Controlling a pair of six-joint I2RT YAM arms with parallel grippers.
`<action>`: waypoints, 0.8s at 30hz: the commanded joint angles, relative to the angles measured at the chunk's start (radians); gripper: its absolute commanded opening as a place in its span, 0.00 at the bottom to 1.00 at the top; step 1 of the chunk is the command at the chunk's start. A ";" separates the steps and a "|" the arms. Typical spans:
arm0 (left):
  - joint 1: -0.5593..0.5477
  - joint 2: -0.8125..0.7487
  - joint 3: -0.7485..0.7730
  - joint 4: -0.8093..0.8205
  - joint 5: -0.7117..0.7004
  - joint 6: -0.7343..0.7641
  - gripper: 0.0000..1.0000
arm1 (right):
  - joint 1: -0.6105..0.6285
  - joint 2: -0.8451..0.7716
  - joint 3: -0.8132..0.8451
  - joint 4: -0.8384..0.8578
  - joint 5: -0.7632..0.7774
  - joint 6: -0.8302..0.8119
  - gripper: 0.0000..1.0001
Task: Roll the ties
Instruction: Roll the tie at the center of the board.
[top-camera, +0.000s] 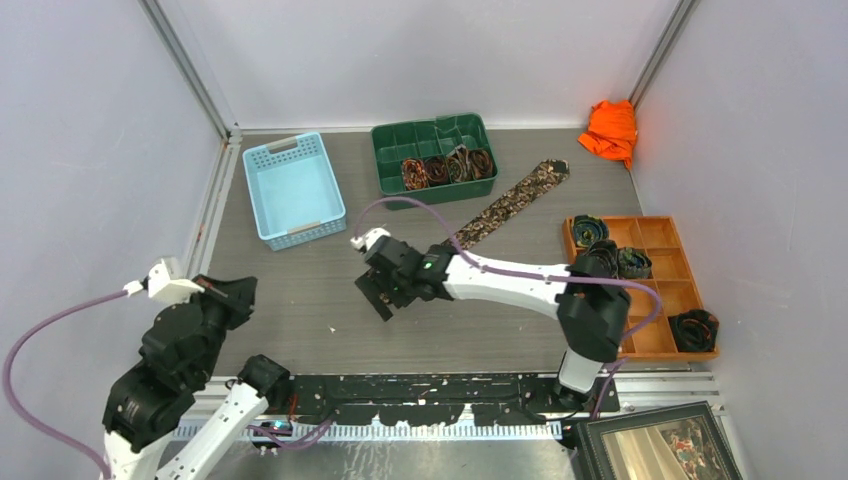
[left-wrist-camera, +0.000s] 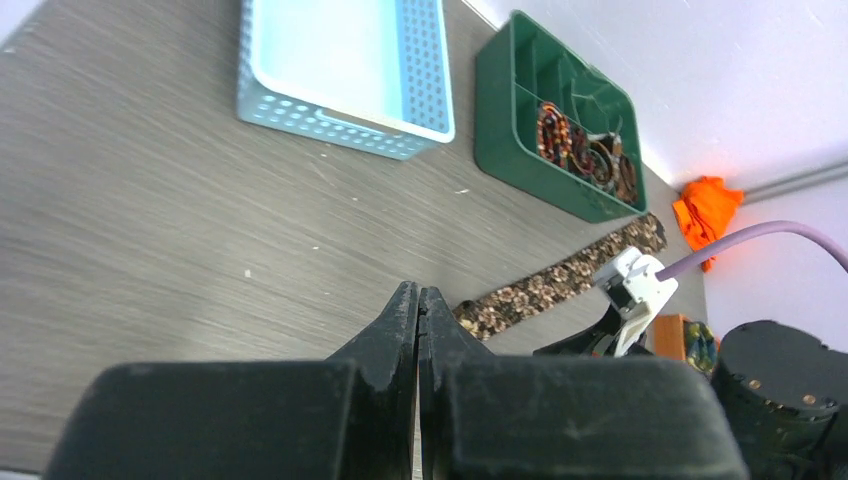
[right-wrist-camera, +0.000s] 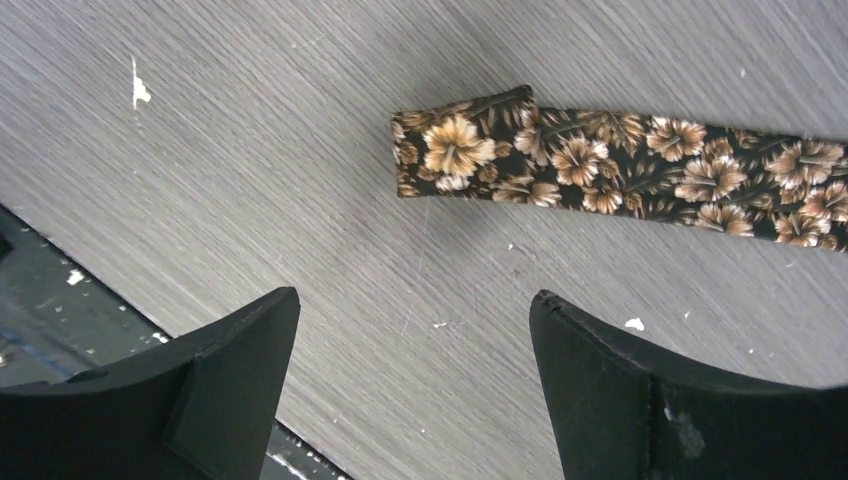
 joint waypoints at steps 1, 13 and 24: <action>0.004 -0.006 0.027 -0.173 -0.100 -0.028 0.00 | 0.086 0.095 0.128 -0.072 0.214 -0.125 0.90; 0.004 0.005 -0.022 -0.173 -0.104 -0.035 0.00 | 0.115 0.249 0.166 -0.029 0.362 -0.178 0.91; 0.004 0.018 -0.020 -0.181 -0.105 -0.039 0.00 | 0.117 0.309 0.256 -0.054 0.285 -0.249 0.78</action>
